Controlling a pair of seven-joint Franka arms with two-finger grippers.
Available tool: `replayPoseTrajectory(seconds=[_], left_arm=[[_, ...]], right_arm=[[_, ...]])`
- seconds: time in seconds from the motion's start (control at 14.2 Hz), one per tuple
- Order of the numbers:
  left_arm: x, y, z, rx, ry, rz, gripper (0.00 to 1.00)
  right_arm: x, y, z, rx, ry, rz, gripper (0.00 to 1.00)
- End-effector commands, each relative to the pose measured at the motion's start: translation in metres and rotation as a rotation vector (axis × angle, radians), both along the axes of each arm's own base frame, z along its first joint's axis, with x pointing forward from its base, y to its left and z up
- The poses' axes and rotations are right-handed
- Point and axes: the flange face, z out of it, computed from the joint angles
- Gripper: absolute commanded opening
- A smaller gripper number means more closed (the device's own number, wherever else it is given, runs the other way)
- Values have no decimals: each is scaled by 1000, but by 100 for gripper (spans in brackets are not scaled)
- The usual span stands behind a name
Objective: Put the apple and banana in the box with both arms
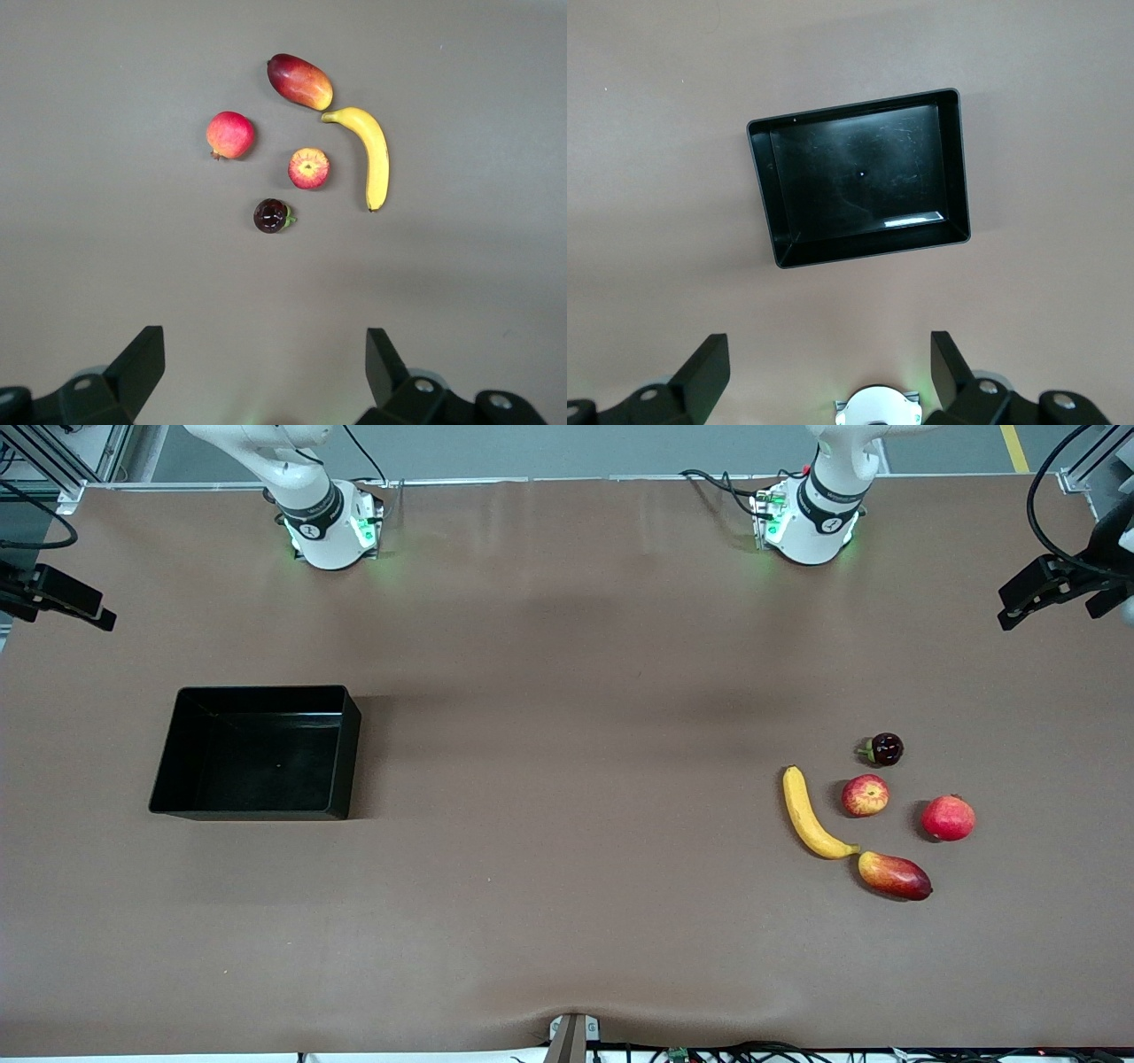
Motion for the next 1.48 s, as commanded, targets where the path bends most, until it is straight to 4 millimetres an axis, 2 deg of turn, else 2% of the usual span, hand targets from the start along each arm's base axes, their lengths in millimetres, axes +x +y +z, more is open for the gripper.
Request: replayPoseTrajectory(seconds=[0.0, 0.28, 0.42, 0.7, 0.85, 0.92, 1.06, 1.2, 1.41], left_arm=[[1, 3, -1, -8, 17, 7, 100], [1, 10, -5, -20, 29, 4, 100], [0, 8, -7, -21, 45, -5, 100], [2, 3, -12, -22, 56, -14, 100], [2, 4, -12, -22, 56, -12, 100], [2, 2, -13, -22, 59, -15, 100], [4, 5, -20, -23, 72, -9, 100], [18, 9, -45, -27, 109, -2, 100], [49, 11, -113, -36, 118, 15, 100]], right_arm=[[-3, -2, 6, 4, -9, 3, 100], [3, -11, -4, -3, 9, -8, 100], [6, -33, -11, -2, 18, -49, 100], [32, -66, -53, 3, 54, -96, 100], [48, -86, -88, 15, 94, -126, 100], [53, -93, -97, 14, 92, -135, 100], [69, -111, -130, 16, 88, -159, 100], [83, -129, -168, 41, 107, -93, 100], [98, -144, -207, 56, 90, -1, 100]])
